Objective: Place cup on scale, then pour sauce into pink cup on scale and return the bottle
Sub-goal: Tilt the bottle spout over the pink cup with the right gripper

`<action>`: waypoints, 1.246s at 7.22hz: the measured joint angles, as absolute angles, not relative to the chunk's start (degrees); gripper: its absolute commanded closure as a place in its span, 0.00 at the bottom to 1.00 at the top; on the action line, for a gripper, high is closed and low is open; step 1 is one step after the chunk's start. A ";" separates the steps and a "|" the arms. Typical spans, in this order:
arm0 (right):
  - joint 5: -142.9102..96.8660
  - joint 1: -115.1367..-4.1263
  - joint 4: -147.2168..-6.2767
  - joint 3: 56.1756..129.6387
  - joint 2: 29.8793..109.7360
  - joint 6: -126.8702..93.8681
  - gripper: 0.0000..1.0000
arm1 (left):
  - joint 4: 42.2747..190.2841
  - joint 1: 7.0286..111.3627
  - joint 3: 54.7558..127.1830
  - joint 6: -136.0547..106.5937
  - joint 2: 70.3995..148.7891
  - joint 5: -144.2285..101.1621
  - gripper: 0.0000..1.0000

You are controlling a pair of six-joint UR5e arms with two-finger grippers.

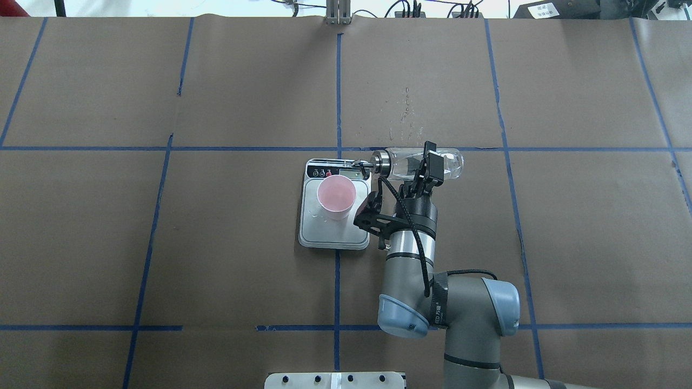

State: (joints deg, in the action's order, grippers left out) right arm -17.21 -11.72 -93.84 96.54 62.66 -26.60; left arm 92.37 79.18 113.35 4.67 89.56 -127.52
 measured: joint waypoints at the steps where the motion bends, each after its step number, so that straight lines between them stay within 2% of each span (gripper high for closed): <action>1: -15.47 -11.67 -93.81 95.23 62.54 -25.02 1.00 | 92.37 79.16 113.35 4.66 89.56 -127.53 0.24; 9: -2.88 -11.34 -93.51 92.83 61.79 -1.19 1.00 | 91.89 79.17 113.30 4.61 89.55 -127.53 0.23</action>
State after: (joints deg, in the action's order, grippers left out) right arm -2.88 -11.34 -93.51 92.83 61.79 -1.19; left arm 91.89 79.17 113.30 4.61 89.55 -127.53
